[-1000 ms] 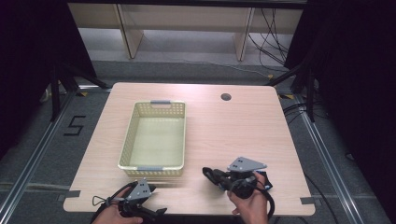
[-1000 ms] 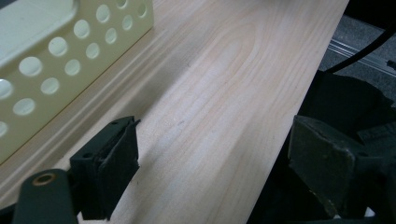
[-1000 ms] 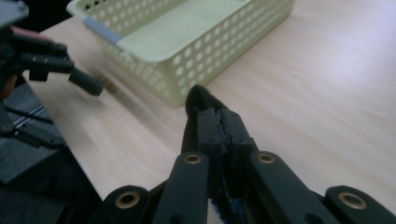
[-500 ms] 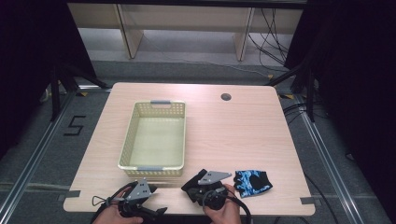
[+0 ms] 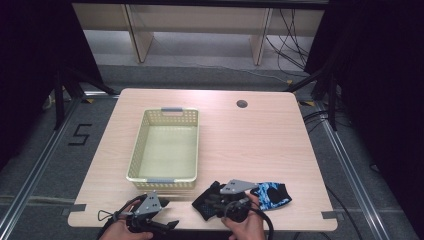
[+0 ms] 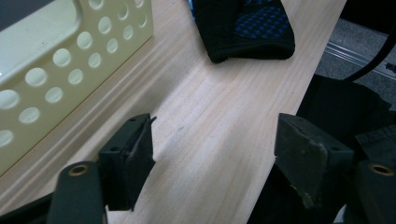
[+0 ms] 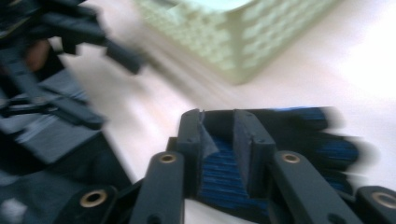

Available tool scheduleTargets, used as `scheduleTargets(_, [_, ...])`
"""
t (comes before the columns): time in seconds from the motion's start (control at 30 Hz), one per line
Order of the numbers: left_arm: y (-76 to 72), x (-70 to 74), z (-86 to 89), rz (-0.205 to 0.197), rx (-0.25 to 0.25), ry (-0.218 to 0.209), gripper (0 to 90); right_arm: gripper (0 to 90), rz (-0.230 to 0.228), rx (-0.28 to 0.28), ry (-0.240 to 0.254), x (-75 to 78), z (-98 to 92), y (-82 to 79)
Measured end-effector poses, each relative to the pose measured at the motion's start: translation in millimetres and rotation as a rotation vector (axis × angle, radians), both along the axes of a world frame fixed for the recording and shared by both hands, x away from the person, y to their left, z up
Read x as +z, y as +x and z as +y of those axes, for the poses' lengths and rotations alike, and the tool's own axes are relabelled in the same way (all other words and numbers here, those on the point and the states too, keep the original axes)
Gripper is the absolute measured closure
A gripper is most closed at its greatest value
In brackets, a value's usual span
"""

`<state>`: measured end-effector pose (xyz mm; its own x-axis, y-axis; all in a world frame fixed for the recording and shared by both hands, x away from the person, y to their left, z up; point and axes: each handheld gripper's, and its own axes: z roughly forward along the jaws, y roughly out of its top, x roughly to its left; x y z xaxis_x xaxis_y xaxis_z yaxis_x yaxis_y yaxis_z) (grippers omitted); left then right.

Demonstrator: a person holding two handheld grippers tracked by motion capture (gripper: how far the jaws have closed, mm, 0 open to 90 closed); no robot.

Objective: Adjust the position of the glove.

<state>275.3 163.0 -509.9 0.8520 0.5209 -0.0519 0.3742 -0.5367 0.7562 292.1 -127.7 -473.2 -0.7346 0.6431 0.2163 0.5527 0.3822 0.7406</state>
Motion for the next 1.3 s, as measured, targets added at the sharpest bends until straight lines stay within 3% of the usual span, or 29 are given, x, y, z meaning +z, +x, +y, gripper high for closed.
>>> scheduleTargets(0.1, [-2.6, -0.2, -2.2, 0.015, 0.022, -0.02, 31.1, 80.7, -0.03, -0.04, -0.012, 4.3, -20.3, 8.0])
scheduleTargets(0.17, [-1.4, 0.8, -1.2, 0.007, 0.007, -0.005, 34.8, 84.0, -0.043, -0.08, -0.027, 5.5, -35.5, 12.9])
scheduleTargets(0.2, [-2.4, 0.5, -2.8, 0.022, 0.013, -0.042, 35.0, 85.0, -0.042, -0.094, -0.034, 5.7, -39.1, 13.6])
scheduleTargets(0.23, [-2.1, 1.0, -2.8, 0.023, 0.018, -0.044, 35.4, 85.5, -0.052, -0.088, -0.045, 5.1, -43.6, 16.2])
scheduleTargets(0.3, [-0.8, 1.9, -1.6, 0.009, 0.003, -0.031, 35.4, 85.6, -0.072, -0.113, -0.078, 6.4, -52.4, 19.1])
scheduleTargets(0.37, [-0.4, 2.5, -0.6, 0.011, 0.002, -0.022, 35.1, 84.3, -0.075, -0.139, -0.08, 9.5, -61.8, 21.5])
scheduleTargets(0.43, [-2.0, 2.5, -1.7, 0.038, 0.024, -0.045, 35.2, 83.5, -0.091, -0.174, -0.082, 11.9, -72.1, 22.8])
scheduleTargets(0.5, [-2.2, 2.7, -2.3, 0.047, 0.029, -0.057, 35.7, 82.7, -0.076, -0.225, -0.096, 15.4, -86.3, 22.5])
scheduleTargets(0.53, [-2.2, 2.4, -3.0, 0.055, 0.029, -0.07, 35.8, 82.2, -0.102, -0.228, -0.11, 15.6, -94.9, 24.9])
scheduleTargets(0.63, [-1.2, 2.2, -2.5, 0.05, 0.029, -0.048, 36.1, 80.8, -0.097, -0.251, -0.121, 14.3, -112.7, 26.5])
scheduleTargets(0.67, [-2.1, 2.3, -3.6, 0.062, 0.035, -0.065, 36.4, 80.3, -0.073, -0.278, -0.127, 14.6, -117.7, 25.2])
scheduleTargets(0.7, [-1.0, 2.3, -2.9, 0.052, 0.03, -0.044, 36.5, 79.5, -0.064, -0.298, -0.129, 13.9, -124.4, 24.4])
scheduleTargets(0.73, [-1.6, 2.4, -3.4, 0.053, 0.034, -0.056, 36.5, 79.3, -0.073, -0.302, -0.121, 13.3, -129.1, 24.2])
scheduleTargets(0.77, [-1.0, 2.3, -3.1, 0.054, 0.032, -0.048, 36.4, 78.1, -0.063, -0.317, -0.144, 13.8, -134.2, 22.9])
scheduleTargets(0.8, [-2.0, 1.9, -4.1, 0.063, 0.04, -0.071, 35.9, 76.9, -0.062, -0.329, -0.154, 13.6, -140.3, 22.1])
scheduleTargets(0.87, [-1.3, 2.3, -3.1, 0.065, 0.039, -0.057, 35.3, 75.5, -0.023, -0.385, -0.142, 12.9, -145.9, 18.3])
scheduleTargets(0.9, [-0.7, 2.7, -2.6, 0.058, 0.031, -0.051, 35.0, 74.7, -0.058, -0.373, -0.164, 11.2, -153.9, 19.5])
scheduleTargets(0.97, [-0.1, 3.1, -1.9, 0.051, 0.028, -0.037, 33.7, 72.0, -0.049, -0.396, -0.173, 8.3, -162.6, 18.8])
scheduleTargets(1.0, [-0.5, 2.8, -2.7, 0.054, 0.033, -0.049, 32.9, 71.9, -0.016, -0.426, -0.183, 8.5, -164.7, 16.9])
scheduleTargets(1.03, [0.3, 3.3, -1.7, 0.049, 0.025, -0.032, 32.8, 70.6, 0.034, -0.471, -0.148, 7.8, -165.1, 13.5])
scheduleTargets(1.07, [0.0, 3.0, -2.2, 0.051, 0.029, -0.038, 32.8, 69.7, -0.006, -0.441, -0.173, 5.2, -170.8, 16.3])
scheduleTargets(1.13, [-0.1, 2.0, -3.3, 0.052, 0.031, -0.052, 32.5, 67.9, 0.004, -0.448, -0.164, 2.1, -175.9, 15.9])
scheduleTargets(1.2, [0.0, 2.1, -3.3, 0.05, 0.029, -0.049, 31.5, 66.3, 0.052, -0.483, -0.145, 0.6, -176.9, 14.5])
scheduleTargets(1.3, [0.9, 2.5, -2.3, 0.045, 0.023, -0.028, 30.4, 65.3, 0.038, -0.47, -0.159, -3.6, -182.3, 17.2])
